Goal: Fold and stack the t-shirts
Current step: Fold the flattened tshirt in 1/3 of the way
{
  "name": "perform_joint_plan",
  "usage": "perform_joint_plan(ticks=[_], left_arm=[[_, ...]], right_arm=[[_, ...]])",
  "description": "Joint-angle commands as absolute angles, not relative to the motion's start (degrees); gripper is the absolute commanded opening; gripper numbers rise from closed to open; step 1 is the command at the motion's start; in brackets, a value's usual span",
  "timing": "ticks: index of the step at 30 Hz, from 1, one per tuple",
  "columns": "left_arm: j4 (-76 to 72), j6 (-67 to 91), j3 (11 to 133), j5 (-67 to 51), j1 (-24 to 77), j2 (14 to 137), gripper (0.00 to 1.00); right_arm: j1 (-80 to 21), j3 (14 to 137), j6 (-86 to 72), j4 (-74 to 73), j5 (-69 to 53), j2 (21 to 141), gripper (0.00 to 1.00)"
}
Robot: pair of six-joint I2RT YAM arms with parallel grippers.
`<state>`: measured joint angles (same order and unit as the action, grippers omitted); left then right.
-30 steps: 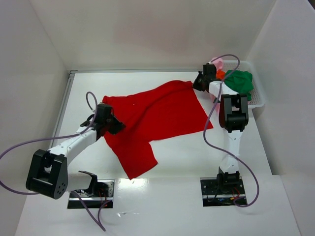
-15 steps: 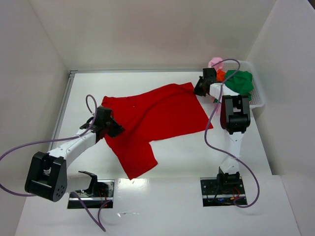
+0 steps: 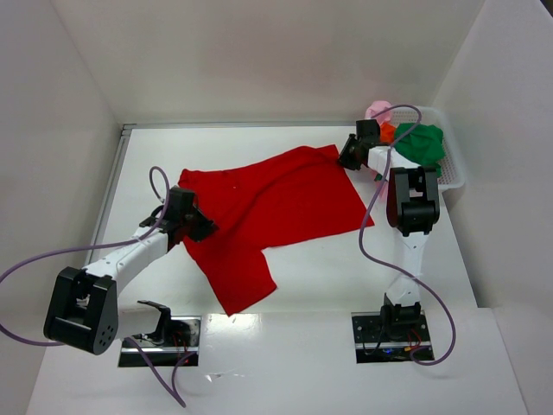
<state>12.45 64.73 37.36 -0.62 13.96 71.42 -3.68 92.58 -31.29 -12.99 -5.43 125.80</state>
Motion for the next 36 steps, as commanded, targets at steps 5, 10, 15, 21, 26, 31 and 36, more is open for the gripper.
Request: perform_joint_plan(ticks=[5, 10, 15, 21, 26, 31, 36], left_arm=[[12.8, 64.1, 37.1, -0.7, 13.6, 70.5, 0.0], [12.3, 64.1, 37.1, -0.7, 13.6, 70.5, 0.0], [12.3, 64.1, 37.1, -0.7, 13.6, 71.0, 0.0], [12.3, 64.1, 36.6, -0.7, 13.1, 71.0, 0.0], [12.3, 64.1, 36.6, -0.7, 13.1, 70.0, 0.0], [13.4, 64.1, 36.6, -0.2, 13.1, 67.9, 0.0], [15.5, 64.1, 36.0, 0.4, 12.6, 63.9, 0.0]], right_arm=[[-3.1, 93.5, -32.4, -10.8, -7.0, 124.9, 0.34], [-3.1, 92.4, -33.6, -10.3, -7.6, 124.9, 0.4], [-3.1, 92.4, -34.1, -10.3, -7.6, 124.9, 0.27], [-3.1, 92.9, -34.6, -11.0, -6.5, 124.9, 0.0], [-3.1, 92.4, -34.1, -13.6, -4.6, 120.8, 0.0], [-2.6, 88.0, -34.1, -15.1, -3.5, 114.8, 0.0], [-1.4, 85.3, -34.6, -17.1, -0.7, 112.9, 0.0]])
